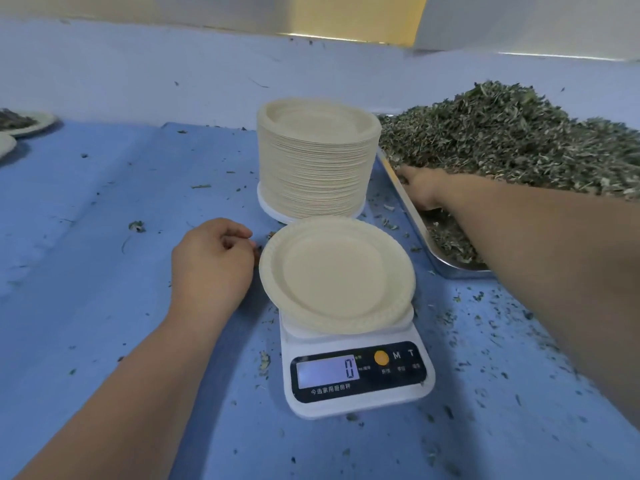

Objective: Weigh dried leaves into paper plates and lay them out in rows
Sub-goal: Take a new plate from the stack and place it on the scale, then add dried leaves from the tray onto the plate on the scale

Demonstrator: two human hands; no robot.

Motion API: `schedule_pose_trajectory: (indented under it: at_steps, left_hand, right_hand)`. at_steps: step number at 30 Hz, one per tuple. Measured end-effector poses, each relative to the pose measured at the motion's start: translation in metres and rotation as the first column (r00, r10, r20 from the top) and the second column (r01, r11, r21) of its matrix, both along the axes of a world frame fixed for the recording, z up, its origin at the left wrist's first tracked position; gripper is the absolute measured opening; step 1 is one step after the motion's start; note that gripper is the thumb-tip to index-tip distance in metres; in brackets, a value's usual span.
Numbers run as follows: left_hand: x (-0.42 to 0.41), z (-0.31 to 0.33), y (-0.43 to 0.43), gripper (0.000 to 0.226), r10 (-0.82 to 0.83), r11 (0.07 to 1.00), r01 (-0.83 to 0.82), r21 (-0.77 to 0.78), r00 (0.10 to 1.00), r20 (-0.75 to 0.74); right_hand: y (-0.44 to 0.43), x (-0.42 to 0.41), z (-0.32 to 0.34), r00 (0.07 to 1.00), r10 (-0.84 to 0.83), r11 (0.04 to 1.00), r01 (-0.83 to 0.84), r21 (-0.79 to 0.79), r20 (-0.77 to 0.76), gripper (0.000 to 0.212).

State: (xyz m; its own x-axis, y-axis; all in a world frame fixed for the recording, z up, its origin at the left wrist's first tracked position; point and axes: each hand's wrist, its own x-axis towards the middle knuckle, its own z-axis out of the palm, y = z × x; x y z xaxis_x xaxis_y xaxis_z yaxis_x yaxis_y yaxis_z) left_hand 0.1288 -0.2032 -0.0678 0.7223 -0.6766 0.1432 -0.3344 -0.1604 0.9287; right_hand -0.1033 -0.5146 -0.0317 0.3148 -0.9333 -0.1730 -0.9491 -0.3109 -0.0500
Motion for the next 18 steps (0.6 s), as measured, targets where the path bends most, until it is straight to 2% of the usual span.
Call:
schedule_pose_trajectory:
  at_steps: [5,10,12,16,18]
  left_hand:
    - [0.001,0.000,-0.002,0.025,-0.029,1.000,0.029,0.006,1.000,0.008]
    - [0.001,0.000,0.001,0.027,-0.065,0.998,0.065,-0.009,0.998,0.012]
    - [0.000,0.001,0.002,0.027,-0.081,0.997,0.081,-0.009,0.997,0.011]
    - [-0.001,0.002,0.007,0.027,-0.112,0.994,0.112,-0.006,0.994,0.000]
    - [-0.002,0.003,0.009,0.026,-0.108,0.994,0.108,-0.013,0.994,0.000]
  right_hand:
    - [0.035,-0.008,0.011,0.996,0.028,0.958,-0.052,0.283,0.090,0.080]
    - [0.082,-0.027,0.025,0.997,0.073,0.938,-0.071,0.340,0.008,0.067]
    - [0.097,-0.035,0.031,0.992,0.109,0.954,-0.088,0.288,-0.059,0.064]
    - [0.121,-0.053,0.040,0.982,0.184,0.982,-0.185,-0.036,-0.038,0.062]
    - [0.132,-0.061,0.036,0.984,0.176,0.970,-0.173,-0.169,0.000,0.063]
